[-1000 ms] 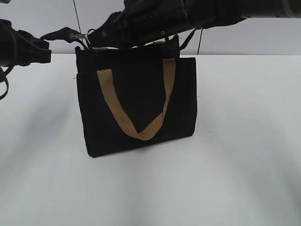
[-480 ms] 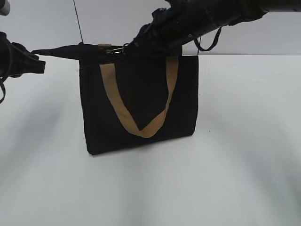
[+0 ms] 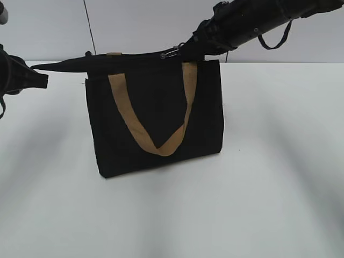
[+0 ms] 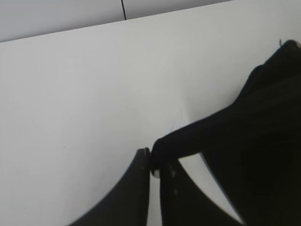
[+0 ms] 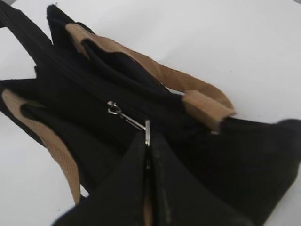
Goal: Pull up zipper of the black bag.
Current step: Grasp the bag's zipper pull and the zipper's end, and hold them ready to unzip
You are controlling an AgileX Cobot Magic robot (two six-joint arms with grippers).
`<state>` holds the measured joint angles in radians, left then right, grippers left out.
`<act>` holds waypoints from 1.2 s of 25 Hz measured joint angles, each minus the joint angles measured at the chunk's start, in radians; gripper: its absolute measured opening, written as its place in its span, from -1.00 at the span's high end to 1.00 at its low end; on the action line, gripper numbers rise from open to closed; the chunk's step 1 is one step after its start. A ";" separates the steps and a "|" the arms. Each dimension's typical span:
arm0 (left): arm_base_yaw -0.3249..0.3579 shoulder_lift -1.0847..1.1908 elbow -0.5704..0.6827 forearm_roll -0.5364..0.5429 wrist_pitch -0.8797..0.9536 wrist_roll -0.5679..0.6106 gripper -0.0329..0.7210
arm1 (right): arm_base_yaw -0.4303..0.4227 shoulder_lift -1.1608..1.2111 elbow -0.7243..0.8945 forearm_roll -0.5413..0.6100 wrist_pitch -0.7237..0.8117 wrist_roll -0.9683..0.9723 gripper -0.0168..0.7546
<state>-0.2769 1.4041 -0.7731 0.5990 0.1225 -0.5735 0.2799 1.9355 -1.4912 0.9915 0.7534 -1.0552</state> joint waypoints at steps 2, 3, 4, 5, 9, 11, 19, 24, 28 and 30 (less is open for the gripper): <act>0.000 0.000 0.000 -0.003 0.002 0.000 0.86 | -0.020 -0.005 0.000 -0.019 0.007 0.012 1.00; 0.000 0.000 0.000 -0.007 0.003 0.000 0.86 | -0.029 -0.010 0.000 -0.026 0.010 0.017 1.00; 0.000 0.000 0.000 -0.009 0.003 0.000 0.86 | -0.036 -0.014 0.000 -0.032 0.012 0.018 1.00; 0.000 0.000 0.000 -0.011 0.004 0.000 0.86 | -0.043 -0.016 0.000 -0.037 0.015 0.018 1.00; 0.000 0.000 0.000 -0.034 0.006 0.000 0.86 | -0.064 -0.018 0.000 -0.063 0.021 0.028 1.00; 0.000 0.000 0.000 -0.038 0.006 0.000 0.86 | -0.068 -0.018 0.000 -0.071 0.025 0.033 1.00; 0.000 0.001 0.000 -0.042 0.006 0.000 0.86 | -0.068 -0.018 0.000 -0.115 0.027 0.041 1.00; 0.000 0.001 0.000 -0.043 0.006 0.000 0.86 | -0.068 -0.018 0.000 -0.118 0.025 0.042 1.00; 0.000 0.001 0.000 -0.044 0.005 0.000 0.86 | -0.068 -0.018 0.000 -0.118 0.024 0.042 1.00; 0.000 0.001 0.000 -0.050 0.005 0.000 0.86 | -0.068 -0.018 0.000 -0.118 0.024 0.043 0.96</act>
<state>-0.2769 1.4053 -0.7731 0.5491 0.1279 -0.5735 0.2121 1.9172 -1.4912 0.8733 0.7772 -1.0123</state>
